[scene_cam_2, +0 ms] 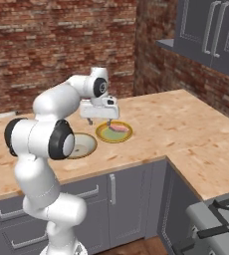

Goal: Place one of the steaks on the plate and the other in the bowl. Then place the bowl in the fridge.

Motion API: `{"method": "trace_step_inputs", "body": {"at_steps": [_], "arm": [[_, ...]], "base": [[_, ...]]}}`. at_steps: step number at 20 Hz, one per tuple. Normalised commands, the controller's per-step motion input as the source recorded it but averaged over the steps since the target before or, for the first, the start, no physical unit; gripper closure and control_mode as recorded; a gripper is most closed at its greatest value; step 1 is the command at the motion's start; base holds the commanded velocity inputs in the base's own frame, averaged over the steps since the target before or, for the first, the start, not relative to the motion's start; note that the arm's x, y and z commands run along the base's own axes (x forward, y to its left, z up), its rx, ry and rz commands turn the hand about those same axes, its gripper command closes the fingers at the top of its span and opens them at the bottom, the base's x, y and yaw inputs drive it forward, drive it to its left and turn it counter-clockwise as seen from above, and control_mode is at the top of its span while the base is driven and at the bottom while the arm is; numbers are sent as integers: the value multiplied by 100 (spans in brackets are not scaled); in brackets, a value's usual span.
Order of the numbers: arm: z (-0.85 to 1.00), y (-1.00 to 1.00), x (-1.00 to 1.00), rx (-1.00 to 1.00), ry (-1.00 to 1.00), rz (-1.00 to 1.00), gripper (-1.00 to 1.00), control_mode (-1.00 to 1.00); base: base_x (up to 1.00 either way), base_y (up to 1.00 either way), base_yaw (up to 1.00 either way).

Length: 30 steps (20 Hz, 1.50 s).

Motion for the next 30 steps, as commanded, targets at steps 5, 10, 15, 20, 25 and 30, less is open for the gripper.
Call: {"method": "trace_step_inputs", "body": {"at_steps": [5, 10, 15, 20, 25, 30], "arm": [[0, 0, -10, 0, 0, -2, -100, -100], [-3, 0, -3, 0, 0, -2, -100, 100], [0, 0, 0, 0, 0, 0, -100, 100], [0, 0, 0, 0, 0, 0, -100, 100], [0, 0, 0, 0, 0, 0, -100, 100], [0, 0, 0, 0, 0, 0, -100, 100]], "base": [[0, 0, 0], [-16, 14, -17], [-29, 7, -63], [0, 0, -48], [2, -1, -52], [24, -23, -45]]}}
